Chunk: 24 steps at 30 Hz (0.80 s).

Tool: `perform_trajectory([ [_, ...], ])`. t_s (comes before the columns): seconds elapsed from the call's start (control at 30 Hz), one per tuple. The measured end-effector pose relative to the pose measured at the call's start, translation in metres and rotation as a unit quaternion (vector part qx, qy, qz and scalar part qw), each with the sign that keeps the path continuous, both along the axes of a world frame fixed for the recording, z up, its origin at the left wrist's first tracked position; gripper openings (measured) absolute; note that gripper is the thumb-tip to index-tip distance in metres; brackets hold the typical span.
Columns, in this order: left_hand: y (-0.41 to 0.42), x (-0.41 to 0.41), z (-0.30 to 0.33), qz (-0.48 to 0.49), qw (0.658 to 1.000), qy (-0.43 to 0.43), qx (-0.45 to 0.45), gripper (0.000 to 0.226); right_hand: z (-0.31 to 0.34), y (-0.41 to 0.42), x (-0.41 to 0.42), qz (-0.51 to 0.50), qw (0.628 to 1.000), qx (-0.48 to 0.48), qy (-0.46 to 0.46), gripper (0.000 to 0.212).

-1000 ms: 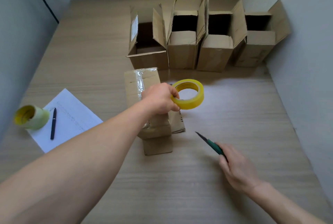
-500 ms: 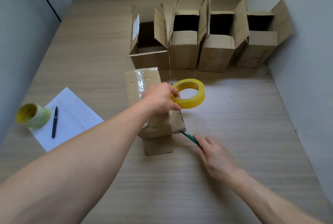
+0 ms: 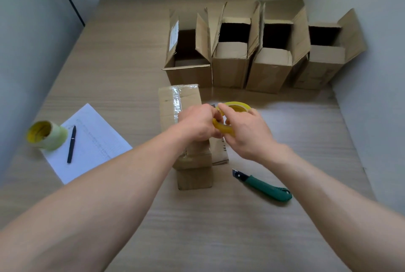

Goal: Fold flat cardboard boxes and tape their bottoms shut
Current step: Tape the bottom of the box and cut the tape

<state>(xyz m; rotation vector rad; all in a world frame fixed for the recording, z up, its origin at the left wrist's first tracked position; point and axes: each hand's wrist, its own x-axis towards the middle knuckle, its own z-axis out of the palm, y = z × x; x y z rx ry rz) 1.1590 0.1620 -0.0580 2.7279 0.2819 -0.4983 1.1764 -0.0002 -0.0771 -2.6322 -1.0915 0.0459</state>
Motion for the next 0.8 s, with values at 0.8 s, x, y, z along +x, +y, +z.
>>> perform_trajectory([
  [0.8,0.018,-0.043,-0.013,-0.157,0.982,-0.104,0.025,0.057,-0.023,0.019,0.014,-0.016,0.980,-0.079,0.181,0.009],
])
